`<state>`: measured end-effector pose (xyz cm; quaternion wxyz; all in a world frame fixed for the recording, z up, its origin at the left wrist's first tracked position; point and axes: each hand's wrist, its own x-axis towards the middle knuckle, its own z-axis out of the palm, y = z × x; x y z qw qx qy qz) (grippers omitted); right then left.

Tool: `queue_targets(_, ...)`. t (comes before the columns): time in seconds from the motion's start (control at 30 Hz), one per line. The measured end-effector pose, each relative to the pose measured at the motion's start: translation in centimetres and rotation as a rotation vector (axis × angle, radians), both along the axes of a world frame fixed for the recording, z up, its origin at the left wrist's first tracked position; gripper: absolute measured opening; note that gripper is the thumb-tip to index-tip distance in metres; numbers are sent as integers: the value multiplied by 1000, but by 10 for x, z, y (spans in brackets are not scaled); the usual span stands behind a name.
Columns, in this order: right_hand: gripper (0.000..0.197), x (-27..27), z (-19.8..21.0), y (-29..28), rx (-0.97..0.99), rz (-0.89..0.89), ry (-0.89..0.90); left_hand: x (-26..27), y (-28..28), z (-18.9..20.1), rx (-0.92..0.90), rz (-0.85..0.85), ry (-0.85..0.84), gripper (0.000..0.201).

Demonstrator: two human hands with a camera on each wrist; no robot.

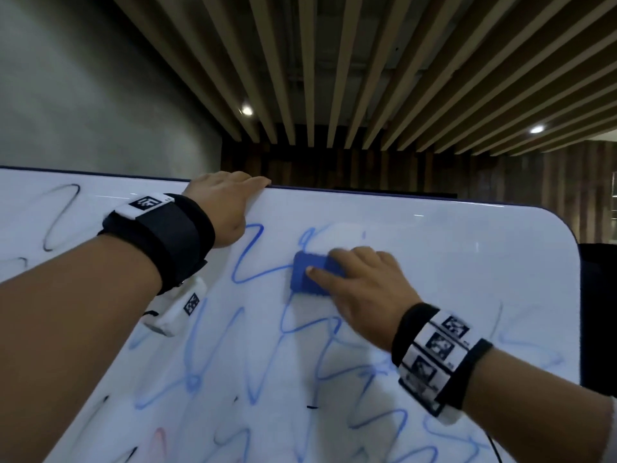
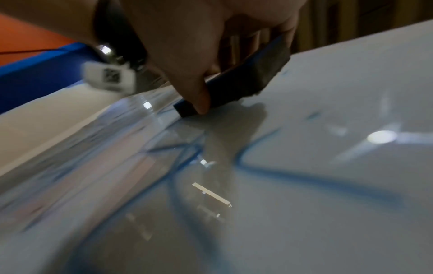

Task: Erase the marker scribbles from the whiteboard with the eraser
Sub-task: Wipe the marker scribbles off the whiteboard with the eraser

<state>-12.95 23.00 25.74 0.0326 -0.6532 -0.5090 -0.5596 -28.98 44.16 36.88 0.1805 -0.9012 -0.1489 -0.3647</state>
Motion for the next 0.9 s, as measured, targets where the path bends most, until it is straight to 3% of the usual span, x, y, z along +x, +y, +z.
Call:
queue_targets(0.13,54,12,41,-18,414,-99,191,3,1,-3,-1,51,-7,79)
queue_targets(0.2,53,-2,25,0,345,-39,110,3,3,-4,1,48,-23,80)
queue_targets(0.27,53,-23,-6,26,117,4,28,3,3,-4,-8,35,-29,79)
queue_targets(0.33,55,-29,-5,29,26,-13,38,1,3,-2,-16,29,-16,78)
queue_targets(0.47,56,-5,42,-1,392,-167,296,-4,4,-1,-29,22,-1,77)
queue_targets(0.53,55,-7,32,0,456,-130,317,-4,6,-1,-32,12,-2,76)
queue_targets(0.63,54,-26,-33,24,97,31,94,-3,8,-1,-27,1,-9,76)
queue_targets(0.7,55,-28,-49,18,-98,-5,29,-3,8,-1,-24,2,-10,76)
queue_targets(0.77,54,-12,-22,-2,34,-43,115,-3,9,-1,-22,5,-13,76)
queue_targets(0.83,54,8,13,-30,351,-156,301,-3,10,-2,-9,4,-17,76)
queue_targets(0.9,55,19,19,-44,499,-231,423,-3,9,-2,0,5,-18,74)
